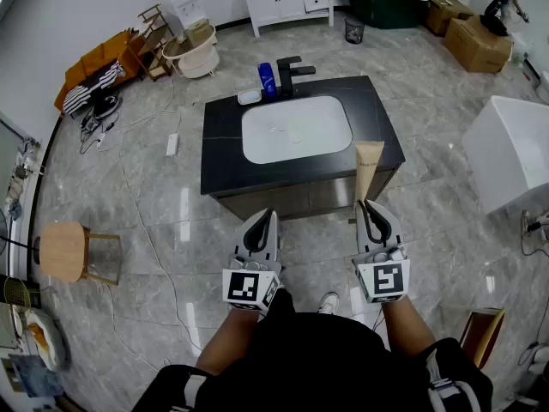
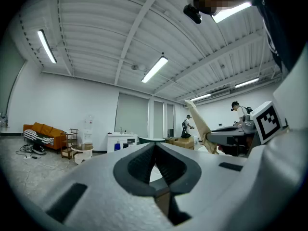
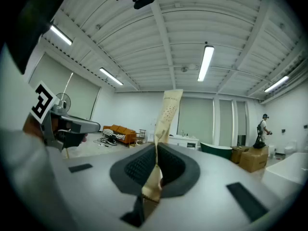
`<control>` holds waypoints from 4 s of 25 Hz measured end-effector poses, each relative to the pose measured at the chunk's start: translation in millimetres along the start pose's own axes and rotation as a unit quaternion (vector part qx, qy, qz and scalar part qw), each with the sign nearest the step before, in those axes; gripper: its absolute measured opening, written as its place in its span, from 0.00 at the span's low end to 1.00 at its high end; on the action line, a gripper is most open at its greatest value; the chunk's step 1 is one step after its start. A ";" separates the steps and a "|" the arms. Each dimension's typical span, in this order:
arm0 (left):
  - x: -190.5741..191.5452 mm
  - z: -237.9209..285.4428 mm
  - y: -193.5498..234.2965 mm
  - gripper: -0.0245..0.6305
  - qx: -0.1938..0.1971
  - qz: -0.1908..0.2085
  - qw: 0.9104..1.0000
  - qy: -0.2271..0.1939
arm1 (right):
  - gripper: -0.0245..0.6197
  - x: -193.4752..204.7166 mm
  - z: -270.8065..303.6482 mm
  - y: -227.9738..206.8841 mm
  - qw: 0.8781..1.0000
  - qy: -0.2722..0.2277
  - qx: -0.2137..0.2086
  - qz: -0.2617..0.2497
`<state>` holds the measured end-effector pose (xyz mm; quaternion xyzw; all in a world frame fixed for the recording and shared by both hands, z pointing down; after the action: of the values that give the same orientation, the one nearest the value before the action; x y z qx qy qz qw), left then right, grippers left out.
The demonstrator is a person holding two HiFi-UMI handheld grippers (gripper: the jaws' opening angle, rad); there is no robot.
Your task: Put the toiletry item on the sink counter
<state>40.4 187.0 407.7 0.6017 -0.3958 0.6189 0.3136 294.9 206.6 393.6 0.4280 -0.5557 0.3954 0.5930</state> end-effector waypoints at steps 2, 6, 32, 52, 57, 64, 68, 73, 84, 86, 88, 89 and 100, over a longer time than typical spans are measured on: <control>1.8 -0.7 0.5 0.06 0.000 -0.003 1.000 0.002 | 0.07 -1.6 -0.7 2.1 1.000 -0.005 -0.002 -0.003; 3.8 -3.5 1.4 0.06 -0.001 -0.004 1.000 0.006 | 0.07 -5.7 -0.8 6.8 1.000 -0.005 -0.005 -0.002; 43.3 18.8 214.9 0.06 -0.003 0.011 1.000 0.019 | 0.07 -11.2 188.9 130.5 0.999 -0.034 -0.035 0.021; 72.9 94.0 307.7 0.06 -0.060 0.014 0.997 0.051 | 0.07 26.3 357.4 133.9 0.994 0.026 -0.104 0.035; 75.8 110.5 326.2 0.06 -0.085 0.008 0.995 0.061 | 0.07 53.6 406.1 134.7 0.987 0.063 -0.135 0.051; 86.2 119.3 344.8 0.06 -0.120 0.010 0.989 0.081 | 0.07 87.6 454.2 136.2 0.975 0.114 -0.148 0.121; 97.1 119.1 351.5 0.06 -0.138 0.005 0.985 0.099 | 0.07 111.9 476.6 140.2 0.966 0.161 -0.151 0.138; 111.0 121.8 356.0 0.06 -0.147 -0.008 0.982 0.119 | 0.07 143.6 496.2 149.8 0.954 0.219 -0.158 0.131; 135.2 128.8 363.7 0.06 -0.167 -0.015 0.974 0.150 | 0.07 206.9 533.4 169.7 0.921 0.321 -0.164 0.148; 141.5 129.5 364.6 0.06 -0.168 -0.019 0.973 0.157 | 0.07 217.5 542.0 173.0 0.915 0.338 -0.158 0.151; 145.2 129.7 364.8 0.06 -0.168 -0.021 0.972 0.161 | 0.07 227.6 548.3 175.6 0.909 0.356 -0.149 0.157; 146.2 129.4 364.5 0.06 -0.168 -0.020 0.972 0.162 | 0.08 232.1 550.0 176.8 0.906 0.364 -0.145 0.160; 149.7 126.4 361.7 0.06 -0.169 -0.032 0.971 0.167 | 0.19 254.6 561.8 185.5 0.890 0.411 -0.113 0.162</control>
<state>-221.4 -113.0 510.9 0.4404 -0.4179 0.6241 0.4918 -42.8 -267.7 669.2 0.0614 -0.3654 0.5606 0.7406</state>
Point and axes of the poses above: the fingertips, and each gripper's own axes: z forward along the fingers, y to its left, x out of its underside, the point moved 9 cm from there along -z, backward along the fingers, and after that the axes turned 6 degrees about z, right-handed, at the moved point
